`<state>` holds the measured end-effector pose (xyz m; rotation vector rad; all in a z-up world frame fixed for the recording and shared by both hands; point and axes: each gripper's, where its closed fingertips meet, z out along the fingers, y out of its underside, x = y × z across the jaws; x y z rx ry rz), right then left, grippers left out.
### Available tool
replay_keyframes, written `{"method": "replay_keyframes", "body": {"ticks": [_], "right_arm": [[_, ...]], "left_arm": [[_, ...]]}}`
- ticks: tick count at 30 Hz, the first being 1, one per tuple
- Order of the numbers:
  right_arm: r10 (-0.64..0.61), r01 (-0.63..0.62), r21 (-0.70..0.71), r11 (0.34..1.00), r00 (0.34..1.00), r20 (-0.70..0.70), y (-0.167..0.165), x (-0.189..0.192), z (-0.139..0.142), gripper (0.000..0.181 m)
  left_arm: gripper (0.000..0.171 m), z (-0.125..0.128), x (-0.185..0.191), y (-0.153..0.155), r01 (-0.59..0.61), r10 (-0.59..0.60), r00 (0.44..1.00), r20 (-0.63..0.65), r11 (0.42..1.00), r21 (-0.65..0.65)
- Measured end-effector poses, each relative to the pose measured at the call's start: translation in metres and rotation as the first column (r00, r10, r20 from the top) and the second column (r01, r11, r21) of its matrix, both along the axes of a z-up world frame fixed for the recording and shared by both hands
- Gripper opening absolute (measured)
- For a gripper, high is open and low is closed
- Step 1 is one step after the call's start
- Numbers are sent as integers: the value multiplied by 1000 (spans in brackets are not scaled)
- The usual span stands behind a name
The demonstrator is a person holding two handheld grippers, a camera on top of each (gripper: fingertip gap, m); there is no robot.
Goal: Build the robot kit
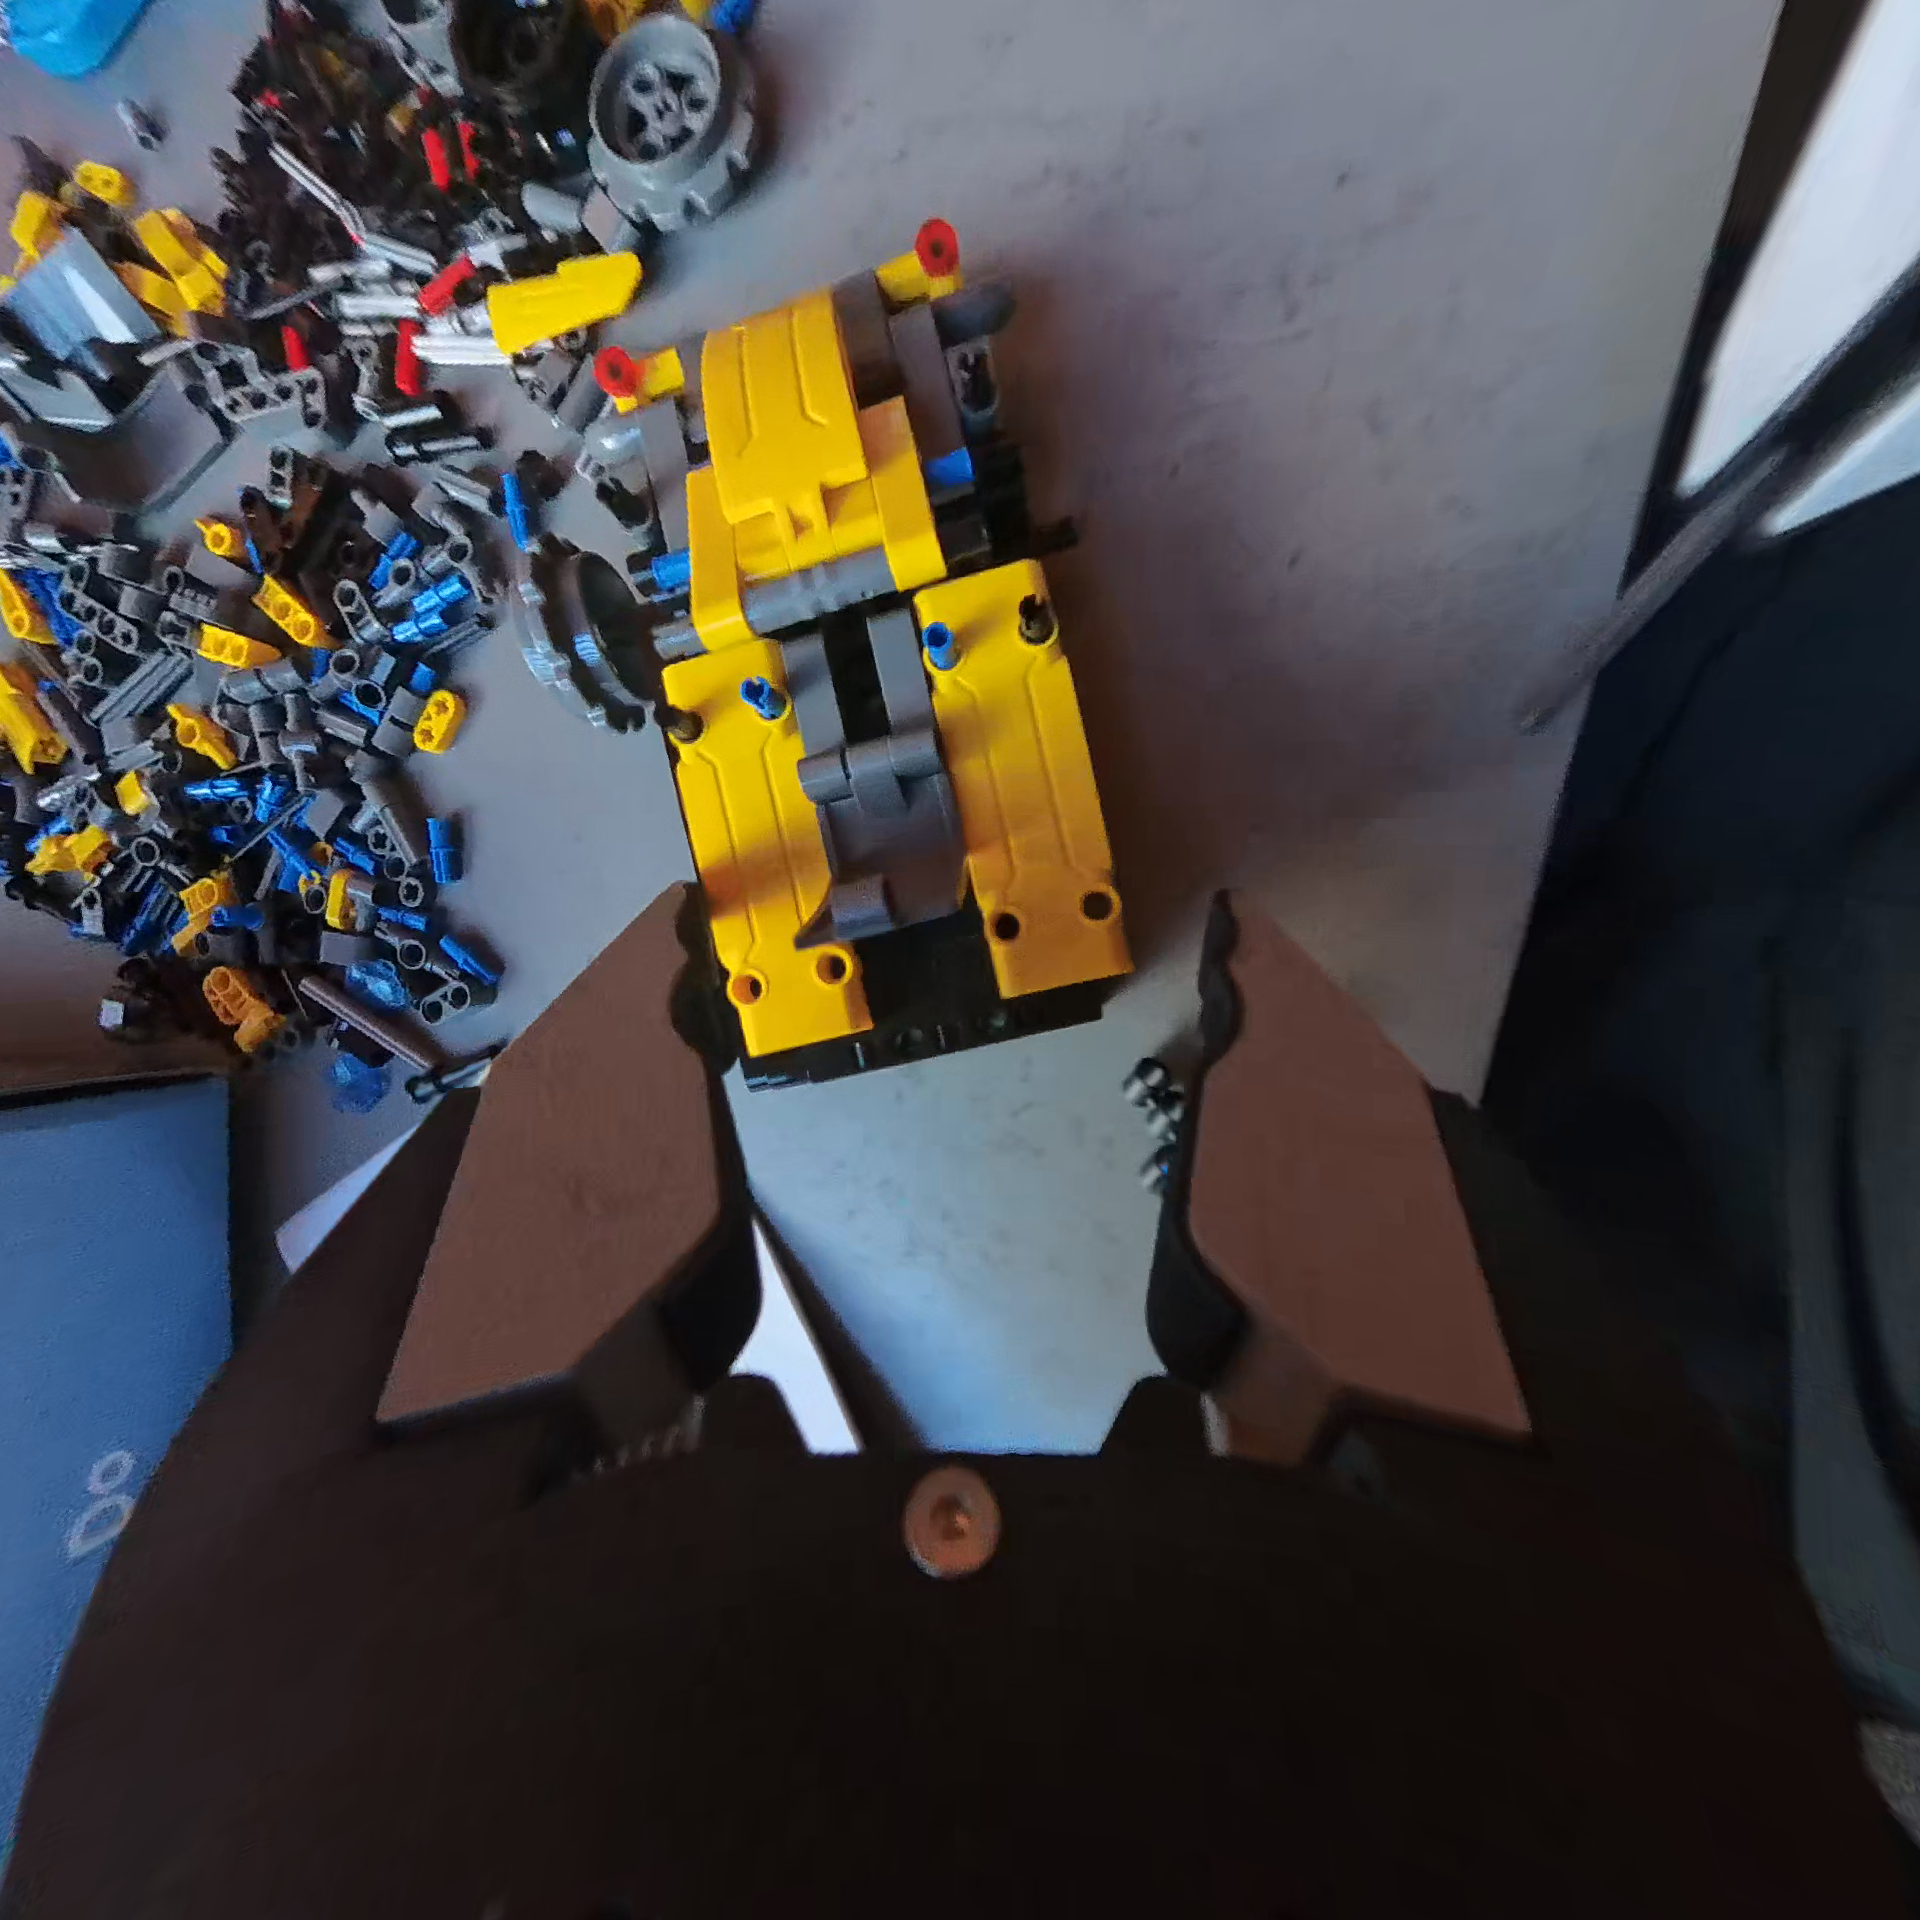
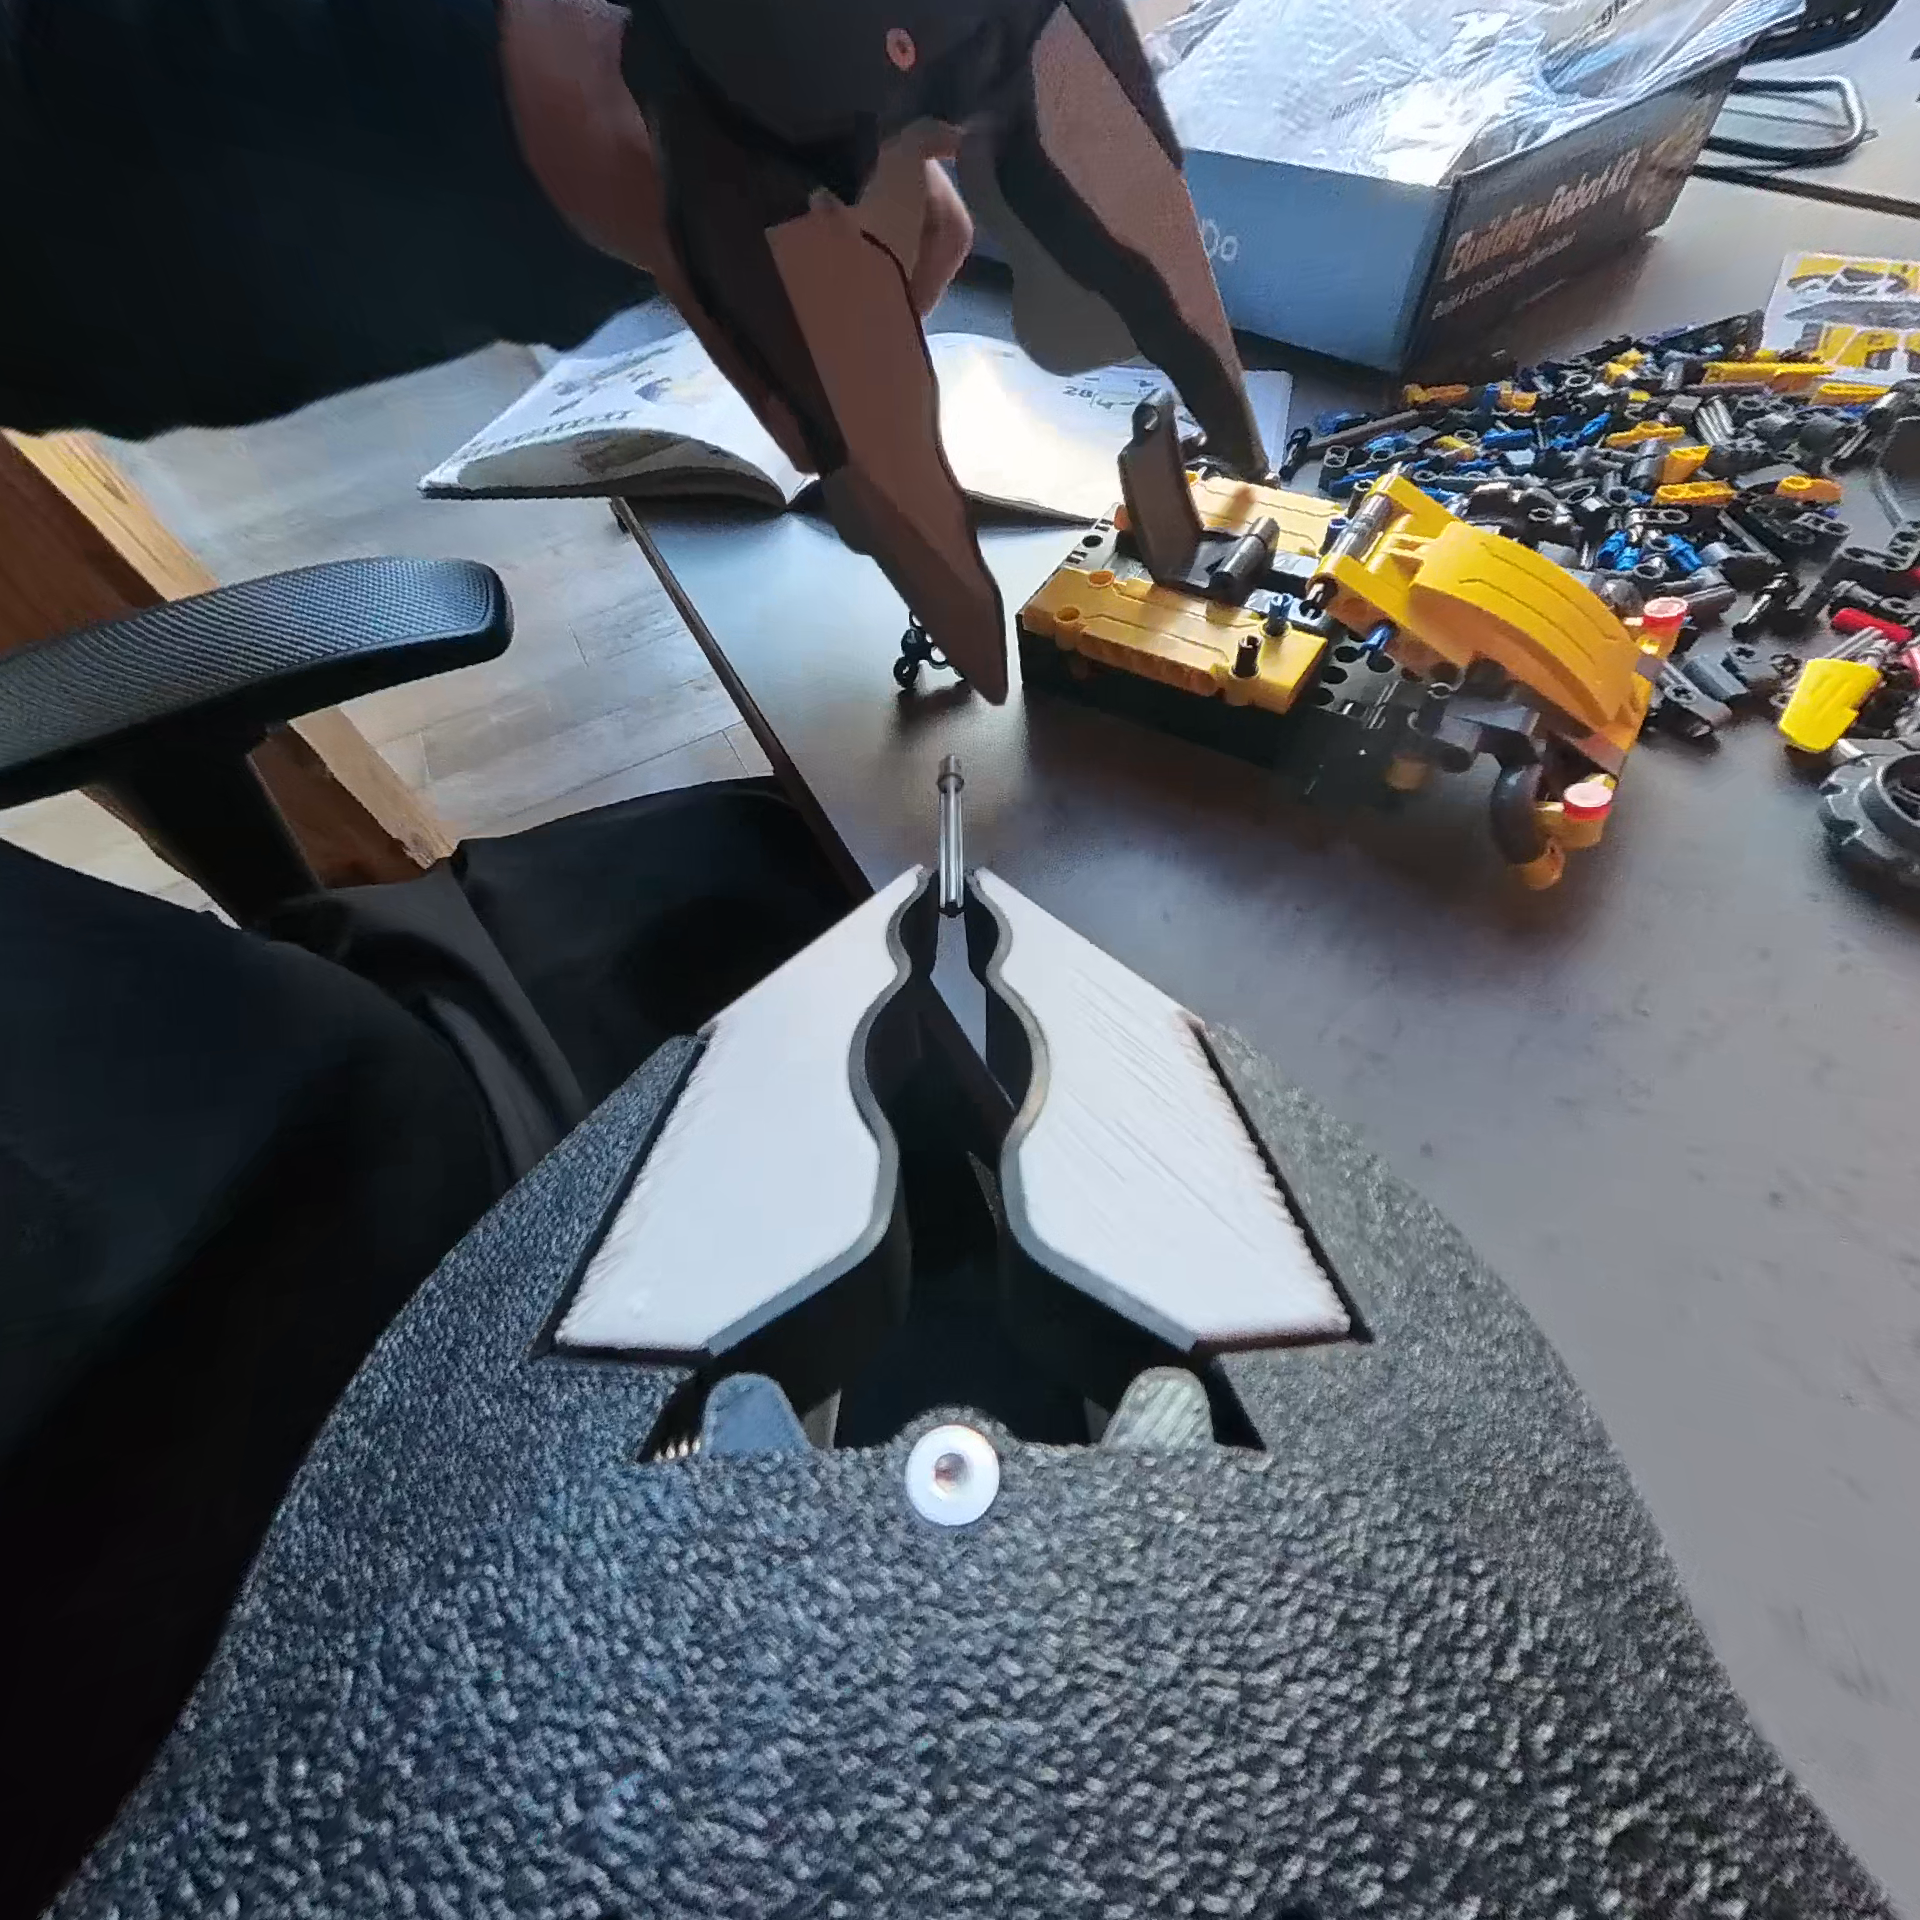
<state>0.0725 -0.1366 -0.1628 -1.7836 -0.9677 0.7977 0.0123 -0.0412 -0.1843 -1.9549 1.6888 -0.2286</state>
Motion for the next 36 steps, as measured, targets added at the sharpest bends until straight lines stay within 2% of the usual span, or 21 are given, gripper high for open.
{"method": "replay_keyframes", "body": {"ticks": [2, 6, 10, 14, 20, 27, 36], "right_arm": [[-1, 1, 2, 1000, 1000, -7, 1, 1, 2, 5], [-28, 28, 15, 999, 1000, -7, 3, 5, 4, 5], [-62, 61, 40, 997, 998, 15, 7, 6, 5, 4], [-115, 110, 75, 991, 991, 71, 18, 6, 4, 5], [-162, 153, 69, 986, 977, 140, 35, 4, 4, 4], [-184, 185, -4, 983, 980, 75, 54, -5, 5, 4], [-224, 224, 11, 974, 972, 74, 65, -14, 9, 4]], "left_arm": [[91, -10, -3, 5, 3, -4, 998, -65, 1000, -8], [86, -10, 2, 11, -15, 13, 998, -54, 999, -38], [83, -1, 8, 16, -96, 104, 994, 36, 979, -181], [83, 11, 17, 21, -157, 223, 963, 153, 921, -357], [83, 21, 26, 21, -158, 330, 898, 292, 859, -486], [83, 21, 30, 23, -170, 356, 875, 327, 860, -481], [83, 21, 33, 24, -183, 372, 862, 343, 861, -474]]}}
